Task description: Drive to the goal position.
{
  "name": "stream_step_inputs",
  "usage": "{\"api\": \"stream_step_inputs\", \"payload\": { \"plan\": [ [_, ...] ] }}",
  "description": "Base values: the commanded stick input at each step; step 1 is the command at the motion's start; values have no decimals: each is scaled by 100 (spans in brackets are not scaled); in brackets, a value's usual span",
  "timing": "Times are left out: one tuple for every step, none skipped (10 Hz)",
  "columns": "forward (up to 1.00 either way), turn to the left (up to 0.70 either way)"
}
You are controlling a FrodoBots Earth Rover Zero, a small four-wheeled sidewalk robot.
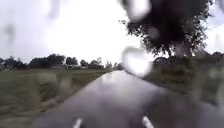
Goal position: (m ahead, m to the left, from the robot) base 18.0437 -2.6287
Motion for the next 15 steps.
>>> {"api": "stream_step_inputs", "payload": {
  "plan": [
    [85,0],
    [85,0],
    [85,0],
    [85,0],
    [85,0],
    [85,0],
    [85,0],
    [85,0],
    [85,0],
    [85,0],
    [85,0],
    [85,0],
    [85,0],
    [85,0],
    [85,0]
  ]
}}
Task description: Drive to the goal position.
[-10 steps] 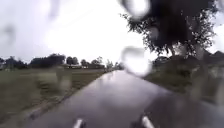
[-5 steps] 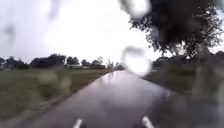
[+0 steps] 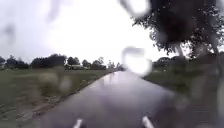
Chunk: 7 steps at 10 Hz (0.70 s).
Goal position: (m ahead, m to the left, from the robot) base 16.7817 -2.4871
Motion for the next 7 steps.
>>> {"api": "stream_step_inputs", "payload": {
  "plan": [
    [85,0],
    [85,0],
    [85,0],
    [85,0],
    [85,0],
    [85,0],
    [85,0]
  ]
}}
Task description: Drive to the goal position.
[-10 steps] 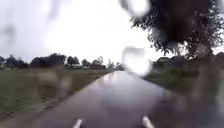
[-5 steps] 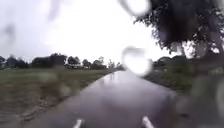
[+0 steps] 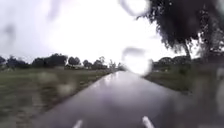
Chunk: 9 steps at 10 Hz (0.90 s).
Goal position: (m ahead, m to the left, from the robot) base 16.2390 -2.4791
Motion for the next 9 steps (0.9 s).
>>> {"api": "stream_step_inputs", "payload": {
  "plan": [
    [85,0],
    [85,0],
    [85,0],
    [85,0],
    [85,0],
    [85,0],
    [85,0],
    [85,0],
    [85,0]
  ]
}}
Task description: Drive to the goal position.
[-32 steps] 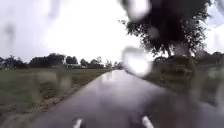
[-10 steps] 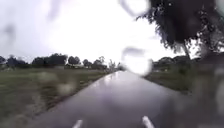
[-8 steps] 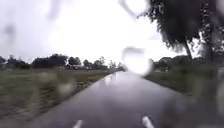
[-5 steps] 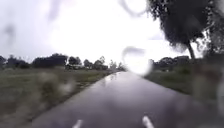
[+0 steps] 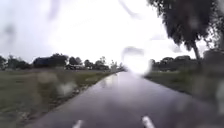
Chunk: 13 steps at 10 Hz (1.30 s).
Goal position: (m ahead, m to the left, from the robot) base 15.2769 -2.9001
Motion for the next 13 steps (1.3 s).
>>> {"api": "stream_step_inputs", "payload": {
  "plan": [
    [85,0],
    [85,0],
    [85,0],
    [85,0],
    [85,0],
    [85,0],
    [85,0],
    [85,0],
    [85,0],
    [85,0],
    [85,0],
    [85,0],
    [85,0]
  ]
}}
